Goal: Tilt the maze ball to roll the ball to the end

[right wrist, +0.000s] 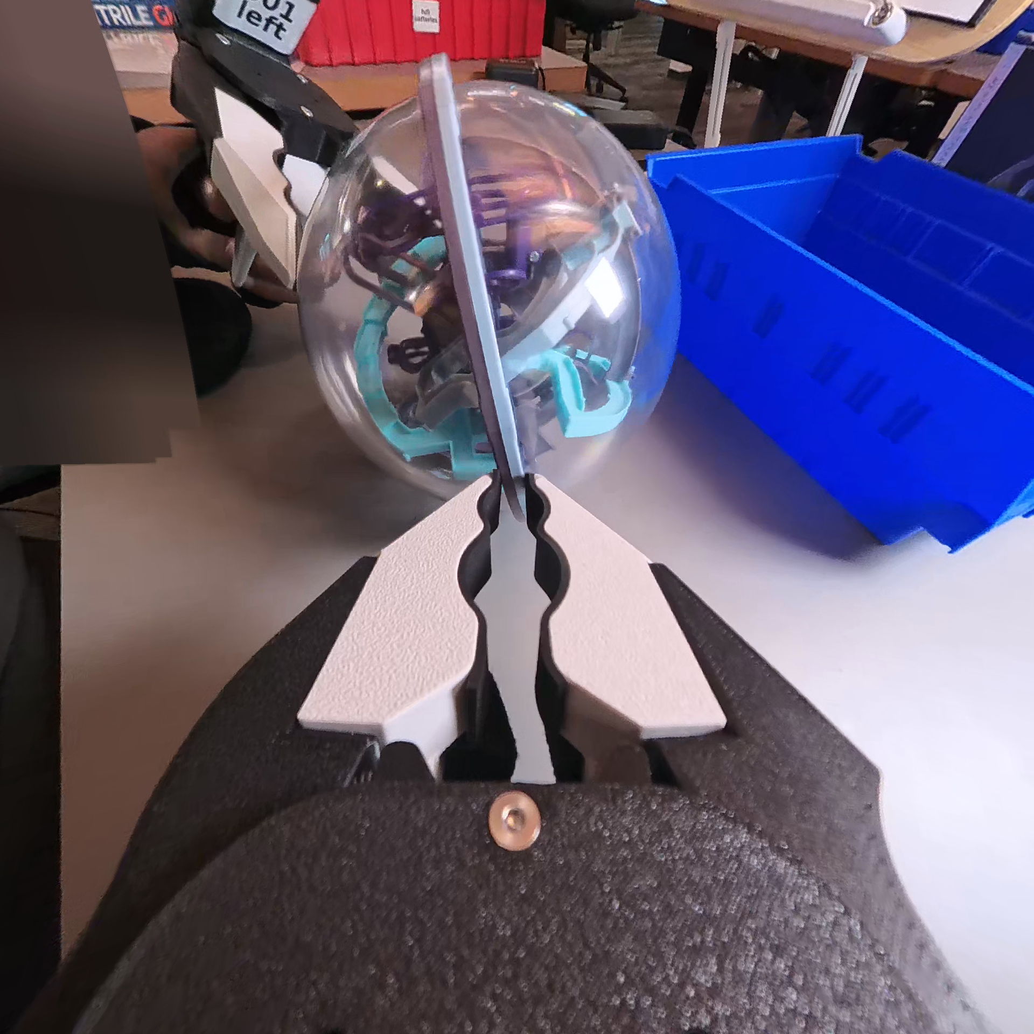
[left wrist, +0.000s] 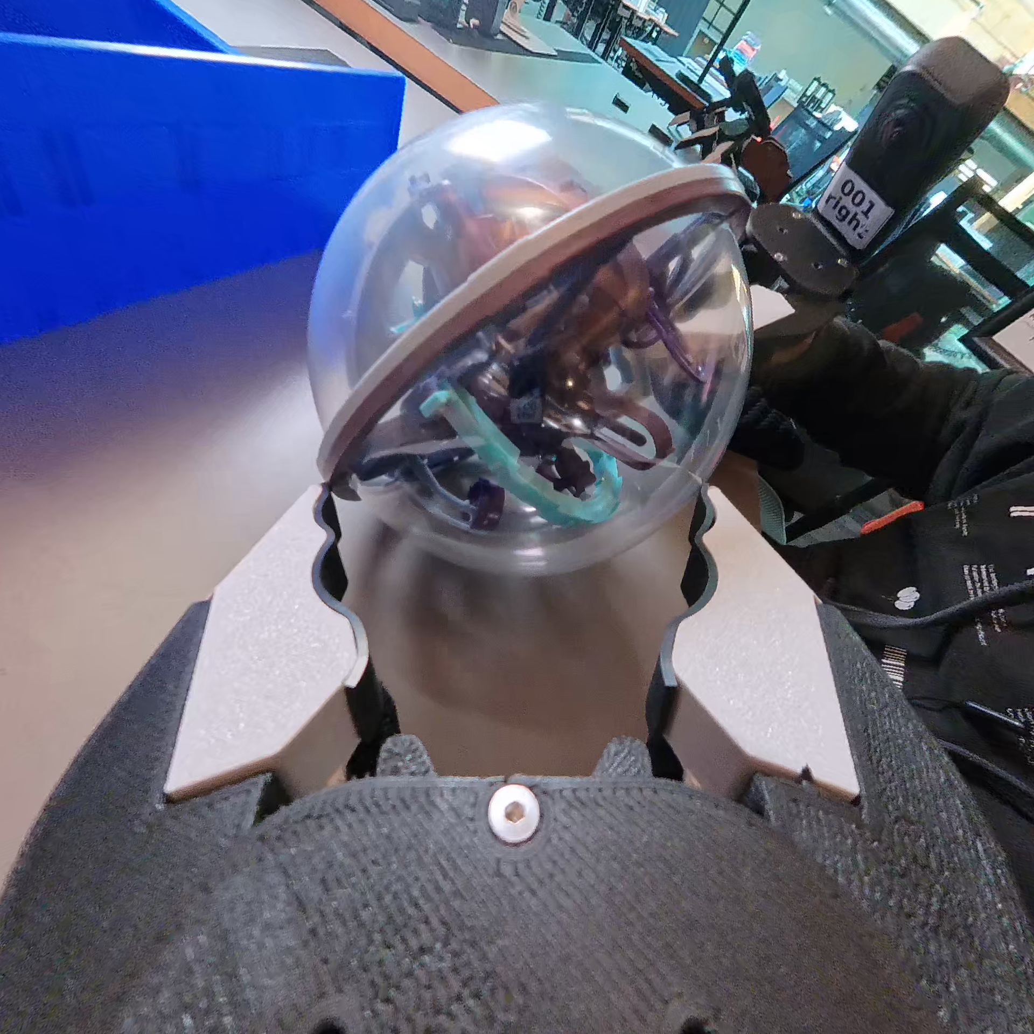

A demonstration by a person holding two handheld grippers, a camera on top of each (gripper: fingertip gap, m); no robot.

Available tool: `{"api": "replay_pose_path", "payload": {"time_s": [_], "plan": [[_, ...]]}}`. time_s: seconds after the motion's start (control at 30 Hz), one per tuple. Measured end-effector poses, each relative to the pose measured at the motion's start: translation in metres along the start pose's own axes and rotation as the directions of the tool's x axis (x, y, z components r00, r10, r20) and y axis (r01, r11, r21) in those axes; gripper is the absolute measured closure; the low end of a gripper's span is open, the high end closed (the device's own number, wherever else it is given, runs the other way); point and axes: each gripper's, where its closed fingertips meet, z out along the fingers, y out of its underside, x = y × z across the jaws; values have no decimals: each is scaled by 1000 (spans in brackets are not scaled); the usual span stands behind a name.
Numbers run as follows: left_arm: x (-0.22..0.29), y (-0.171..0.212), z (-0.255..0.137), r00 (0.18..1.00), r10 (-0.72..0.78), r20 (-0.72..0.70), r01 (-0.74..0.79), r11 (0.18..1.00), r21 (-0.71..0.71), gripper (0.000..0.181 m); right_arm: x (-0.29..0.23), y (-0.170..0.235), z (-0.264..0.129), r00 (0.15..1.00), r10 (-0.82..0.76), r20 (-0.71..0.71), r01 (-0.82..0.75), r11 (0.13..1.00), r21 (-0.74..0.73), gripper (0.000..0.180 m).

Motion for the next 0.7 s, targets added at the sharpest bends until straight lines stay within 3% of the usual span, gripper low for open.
{"api": "replay_pose_path", "payload": {"time_s": [0.7], "plan": [[-11, -28, 9, 994, -101, -44, 104, 993, 57, 56, 2, 6, 1, 995, 71, 71, -69, 997, -26, 174]]}}
